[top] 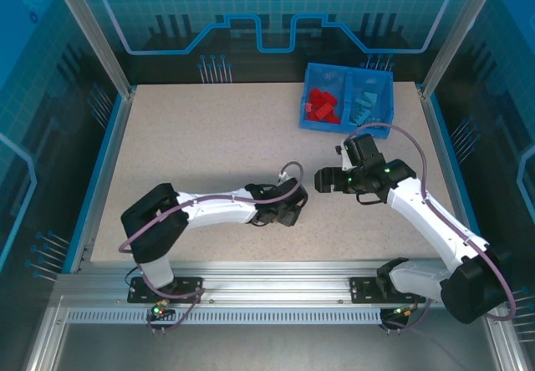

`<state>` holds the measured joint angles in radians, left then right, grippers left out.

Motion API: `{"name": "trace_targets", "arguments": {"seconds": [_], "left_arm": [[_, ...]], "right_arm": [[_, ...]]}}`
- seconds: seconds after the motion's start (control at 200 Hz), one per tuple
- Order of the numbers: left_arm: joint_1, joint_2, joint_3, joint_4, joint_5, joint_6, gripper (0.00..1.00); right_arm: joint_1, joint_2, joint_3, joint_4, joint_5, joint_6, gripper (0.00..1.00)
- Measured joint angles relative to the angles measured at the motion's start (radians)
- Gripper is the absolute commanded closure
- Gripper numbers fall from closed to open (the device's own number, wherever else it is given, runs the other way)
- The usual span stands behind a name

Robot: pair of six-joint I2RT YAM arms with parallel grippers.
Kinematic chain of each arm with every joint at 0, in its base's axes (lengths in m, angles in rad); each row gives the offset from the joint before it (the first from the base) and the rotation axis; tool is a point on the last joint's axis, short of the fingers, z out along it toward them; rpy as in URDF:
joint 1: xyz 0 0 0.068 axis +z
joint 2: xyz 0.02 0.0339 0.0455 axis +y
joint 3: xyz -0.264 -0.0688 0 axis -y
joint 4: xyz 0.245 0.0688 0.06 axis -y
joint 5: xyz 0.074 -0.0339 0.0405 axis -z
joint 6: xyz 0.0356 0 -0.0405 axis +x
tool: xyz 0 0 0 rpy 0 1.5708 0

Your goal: Sort the legos into containers by color

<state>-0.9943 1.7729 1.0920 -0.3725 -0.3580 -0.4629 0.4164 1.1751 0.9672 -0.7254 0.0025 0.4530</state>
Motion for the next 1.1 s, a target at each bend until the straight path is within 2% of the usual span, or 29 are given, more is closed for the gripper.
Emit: {"name": "trace_targets", "arguments": {"seconds": [0.27, 0.41, 0.61, 0.82, 0.95, 1.101], "left_arm": [[-0.015, 0.079, 0.023, -0.012, -0.041, -0.010, 0.53], [-0.021, 0.093, 0.023, -0.008, -0.043, -0.020, 0.67], [-0.024, 0.071, 0.011, 0.023, -0.043, -0.037, 0.78], [-0.024, -0.097, 0.009, 0.065, -0.085, -0.006, 0.83], [-0.006, -0.095, 0.146, 0.077, -0.122, 0.076, 0.83], [0.083, 0.062, 0.429, 0.114, -0.097, 0.169, 0.84]], "right_arm": [[-0.005, 0.000, -0.001, 0.000, -0.011, 0.003, 0.09], [-0.005, 0.000, -0.001, -0.005, -0.042, 0.012, 0.09], [-0.022, -0.015, -0.021, -0.016, -0.183, 0.031, 0.09], [-0.122, -0.079, -0.026, -0.016, -0.346, 0.085, 0.08], [-0.208, -0.167, -0.026, 0.005, -0.391, 0.151, 0.07], [-0.240, -0.281, -0.025, 0.016, -0.325, 0.200, 0.05]]}}
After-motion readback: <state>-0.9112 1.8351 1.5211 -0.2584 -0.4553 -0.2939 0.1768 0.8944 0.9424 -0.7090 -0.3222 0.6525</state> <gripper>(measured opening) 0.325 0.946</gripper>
